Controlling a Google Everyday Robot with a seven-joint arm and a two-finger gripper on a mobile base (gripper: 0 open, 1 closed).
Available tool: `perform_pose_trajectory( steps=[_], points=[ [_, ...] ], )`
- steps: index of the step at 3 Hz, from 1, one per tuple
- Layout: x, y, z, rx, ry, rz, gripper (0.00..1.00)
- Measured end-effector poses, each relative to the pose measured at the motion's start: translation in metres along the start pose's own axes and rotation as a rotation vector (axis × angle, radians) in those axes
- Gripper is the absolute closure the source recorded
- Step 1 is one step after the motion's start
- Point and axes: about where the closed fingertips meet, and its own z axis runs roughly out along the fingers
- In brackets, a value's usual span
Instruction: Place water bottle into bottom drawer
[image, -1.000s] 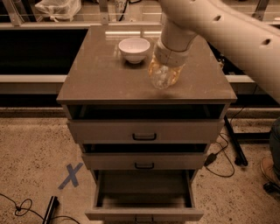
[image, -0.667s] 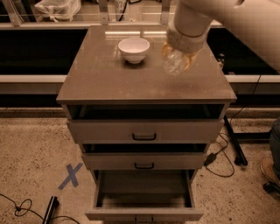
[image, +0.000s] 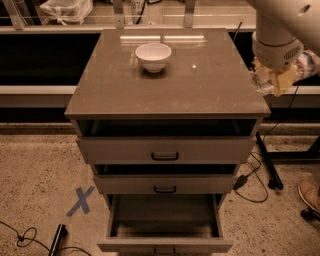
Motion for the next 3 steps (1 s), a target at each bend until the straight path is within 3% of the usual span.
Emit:
perform_pose_trajectory(
  steps=[1, 2, 3],
  points=[
    [0.004, 0.004, 0.001, -0.006, 0.005, 0.087, 1.0],
    [0.006, 0.005, 0.01, -0.015, -0.031, 0.118, 1.0],
    [-0.003, 0.037, 0.027, -0.074, -0.191, 0.271, 1.0]
  ],
)
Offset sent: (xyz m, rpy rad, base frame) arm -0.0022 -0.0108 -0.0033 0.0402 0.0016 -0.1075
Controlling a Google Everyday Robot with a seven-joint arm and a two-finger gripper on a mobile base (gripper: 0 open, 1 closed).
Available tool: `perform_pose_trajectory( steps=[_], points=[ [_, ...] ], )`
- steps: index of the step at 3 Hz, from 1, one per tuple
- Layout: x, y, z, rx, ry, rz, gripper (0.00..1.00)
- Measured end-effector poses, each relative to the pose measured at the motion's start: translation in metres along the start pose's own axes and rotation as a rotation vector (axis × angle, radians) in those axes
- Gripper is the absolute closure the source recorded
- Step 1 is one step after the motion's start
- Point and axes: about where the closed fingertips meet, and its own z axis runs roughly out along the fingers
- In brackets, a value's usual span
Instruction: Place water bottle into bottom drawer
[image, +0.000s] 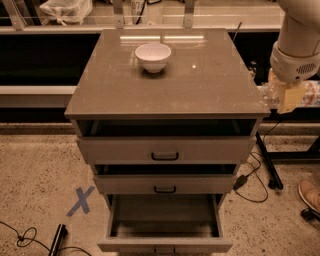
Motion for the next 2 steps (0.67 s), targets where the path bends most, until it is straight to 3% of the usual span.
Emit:
perform_pose_trajectory(
  steps=[1, 2],
  points=[
    [-0.029, 0.043, 0.005, -0.056, -0.183, 0.155, 1.0],
    [-0.075, 0.08, 0.02, -0.139, -0.358, 0.274, 1.0]
  ],
)
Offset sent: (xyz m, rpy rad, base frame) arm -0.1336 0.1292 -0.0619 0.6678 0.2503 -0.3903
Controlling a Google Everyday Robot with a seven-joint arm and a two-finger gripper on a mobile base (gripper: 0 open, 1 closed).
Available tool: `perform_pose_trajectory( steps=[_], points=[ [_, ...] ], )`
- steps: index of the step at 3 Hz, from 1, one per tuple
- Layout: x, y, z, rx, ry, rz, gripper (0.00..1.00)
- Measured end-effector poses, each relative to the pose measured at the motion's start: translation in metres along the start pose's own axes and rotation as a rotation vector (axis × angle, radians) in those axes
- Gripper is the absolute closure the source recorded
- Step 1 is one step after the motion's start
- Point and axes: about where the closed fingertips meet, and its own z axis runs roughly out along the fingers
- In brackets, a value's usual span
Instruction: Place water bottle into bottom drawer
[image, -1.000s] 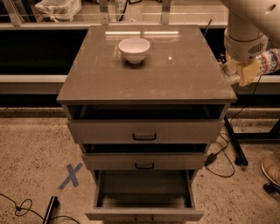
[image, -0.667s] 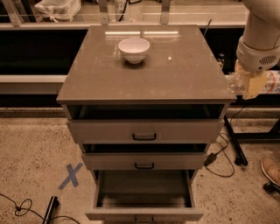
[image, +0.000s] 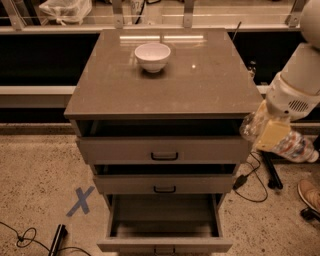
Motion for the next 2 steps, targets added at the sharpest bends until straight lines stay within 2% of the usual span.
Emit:
perform_pose_trajectory(
  steps=[1, 2],
  points=[
    [-0.0182, 0.0114, 0.0048, -0.036, -0.08, 0.016, 1.0],
    [-0.0185, 0.011, 0.005, -0.035, -0.081, 0.016, 1.0]
  ],
)
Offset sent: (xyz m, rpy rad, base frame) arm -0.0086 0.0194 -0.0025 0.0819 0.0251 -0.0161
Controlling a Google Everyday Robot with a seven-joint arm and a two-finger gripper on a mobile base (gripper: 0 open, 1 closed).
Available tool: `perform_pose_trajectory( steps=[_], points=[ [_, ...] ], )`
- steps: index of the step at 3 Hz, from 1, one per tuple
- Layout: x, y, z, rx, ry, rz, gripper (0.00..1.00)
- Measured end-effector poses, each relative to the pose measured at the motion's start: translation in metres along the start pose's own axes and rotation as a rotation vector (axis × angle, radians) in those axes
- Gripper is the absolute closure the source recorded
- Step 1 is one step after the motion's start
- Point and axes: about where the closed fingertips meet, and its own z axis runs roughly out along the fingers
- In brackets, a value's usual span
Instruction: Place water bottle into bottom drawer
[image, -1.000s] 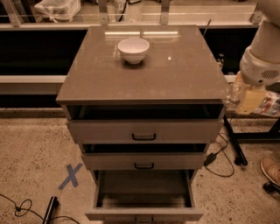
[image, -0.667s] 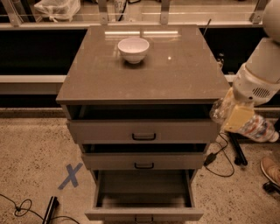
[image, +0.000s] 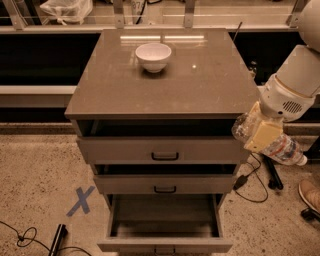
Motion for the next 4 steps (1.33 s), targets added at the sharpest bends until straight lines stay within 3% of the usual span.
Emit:
perform_pose_trajectory(
  steps=[1, 2, 3, 4],
  points=[
    [-0.031, -0.002, 0.024, -0.044, -0.118, -0.061, 1.0],
    [-0.096, 0.008, 0.074, -0.105, -0.301, -0.158, 1.0],
    [-0.131, 0.014, 0.105, -0.124, -0.403, -0.217, 1.0],
    [-0.135, 0.013, 0.106, -0.116, -0.41, -0.223, 1.0]
  ],
)
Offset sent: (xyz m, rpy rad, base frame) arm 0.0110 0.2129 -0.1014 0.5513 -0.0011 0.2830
